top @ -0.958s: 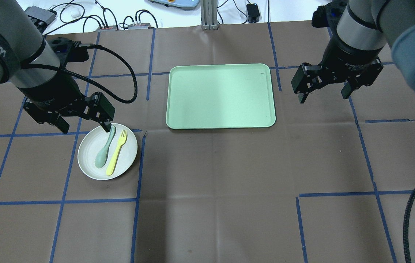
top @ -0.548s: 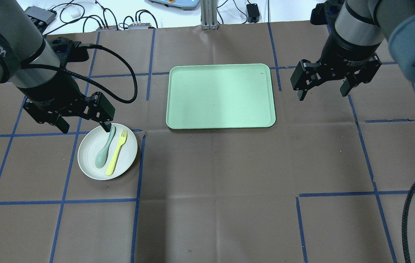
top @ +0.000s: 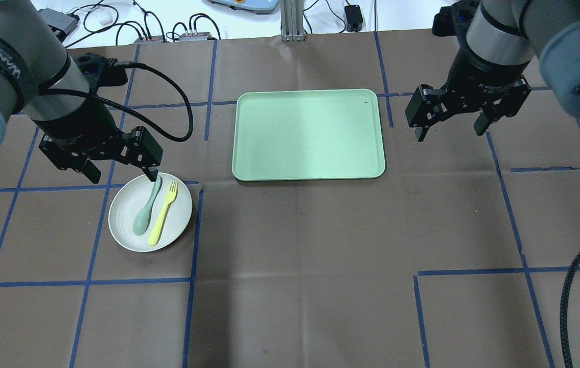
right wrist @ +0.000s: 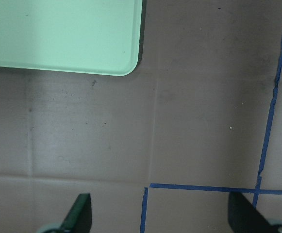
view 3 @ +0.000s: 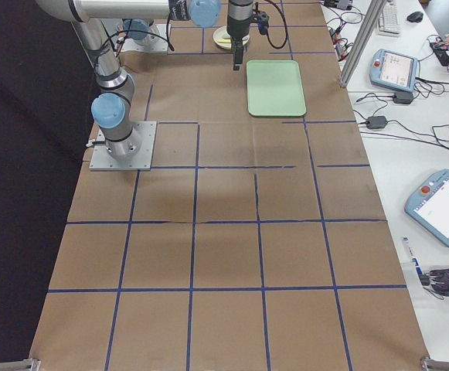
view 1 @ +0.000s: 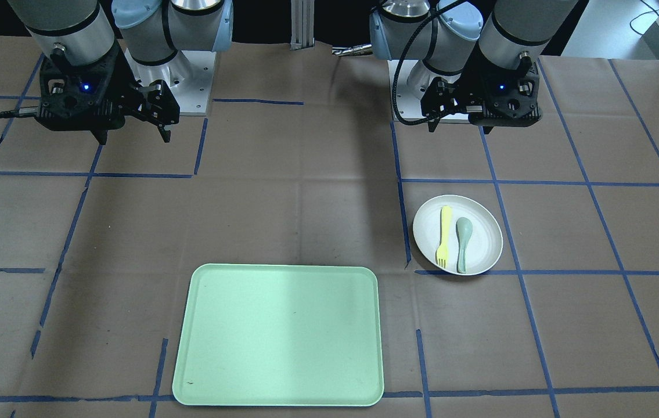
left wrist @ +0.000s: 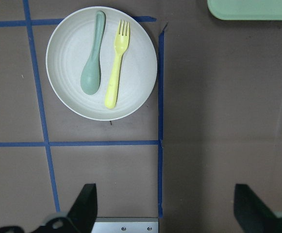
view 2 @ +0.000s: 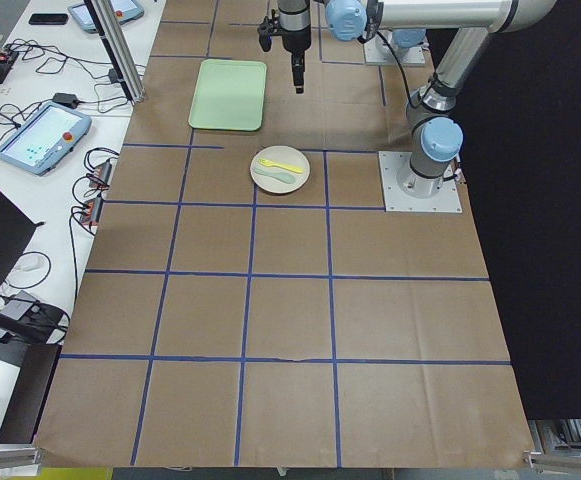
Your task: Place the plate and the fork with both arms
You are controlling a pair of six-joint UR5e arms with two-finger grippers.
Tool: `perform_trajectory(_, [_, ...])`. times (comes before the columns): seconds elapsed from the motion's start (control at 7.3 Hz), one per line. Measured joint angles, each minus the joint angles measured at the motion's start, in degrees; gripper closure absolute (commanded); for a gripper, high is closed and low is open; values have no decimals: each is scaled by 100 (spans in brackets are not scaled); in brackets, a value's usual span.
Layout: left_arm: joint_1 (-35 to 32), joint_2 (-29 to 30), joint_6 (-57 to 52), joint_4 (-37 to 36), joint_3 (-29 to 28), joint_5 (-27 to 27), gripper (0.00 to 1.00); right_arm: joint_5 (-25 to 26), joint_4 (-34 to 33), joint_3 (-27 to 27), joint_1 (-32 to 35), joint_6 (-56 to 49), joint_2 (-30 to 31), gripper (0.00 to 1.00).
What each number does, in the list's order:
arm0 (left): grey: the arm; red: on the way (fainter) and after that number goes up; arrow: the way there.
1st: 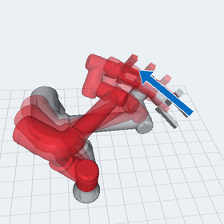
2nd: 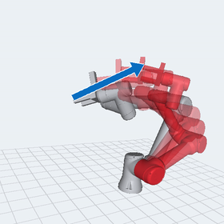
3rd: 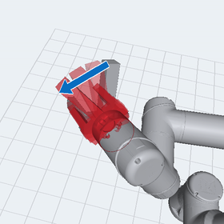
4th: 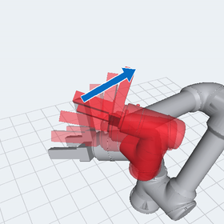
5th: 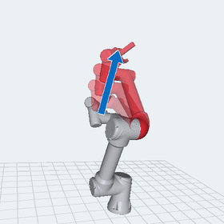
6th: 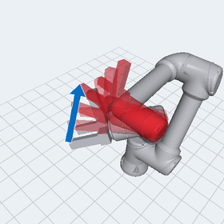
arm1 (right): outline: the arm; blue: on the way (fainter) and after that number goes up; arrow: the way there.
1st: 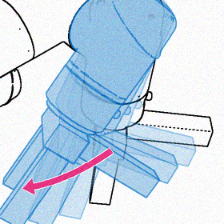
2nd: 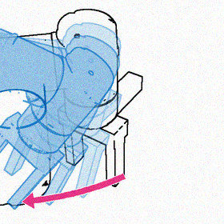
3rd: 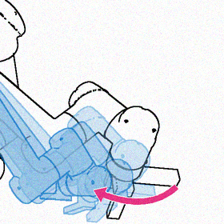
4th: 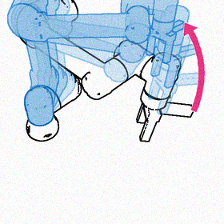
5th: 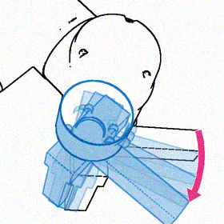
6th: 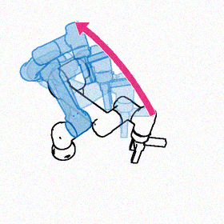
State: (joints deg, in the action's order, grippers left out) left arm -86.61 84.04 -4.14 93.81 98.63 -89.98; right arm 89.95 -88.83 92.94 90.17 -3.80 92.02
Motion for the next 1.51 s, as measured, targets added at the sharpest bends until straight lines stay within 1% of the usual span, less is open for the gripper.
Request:
perform_trajectory(0.41, [544, 238, -261, -441, 238, 34, 0, -2, -1, 5, 0, -14, -6, 0])
perform_trajectory(0.55, [670, 350, -339, -754, 393, 10, 0, 2, 1, 8, 0, -15, -7, 0])
perform_trajectory(0.68, [776, 502, -636, -1115, 541, 5, 0, 4, 0, 14, 0, -15, -9, 0])
perform_trajectory(1.1, [1415, 1138, -1714, -1775, 649, 122, 1, 5, 0, 22, 0, -15, -9, 0])
perform_trajectory(1.51, [1712, 1840, -2052, -2448, 568, 288, 0, 7, -3, 23, 0, -16, -9, 0])
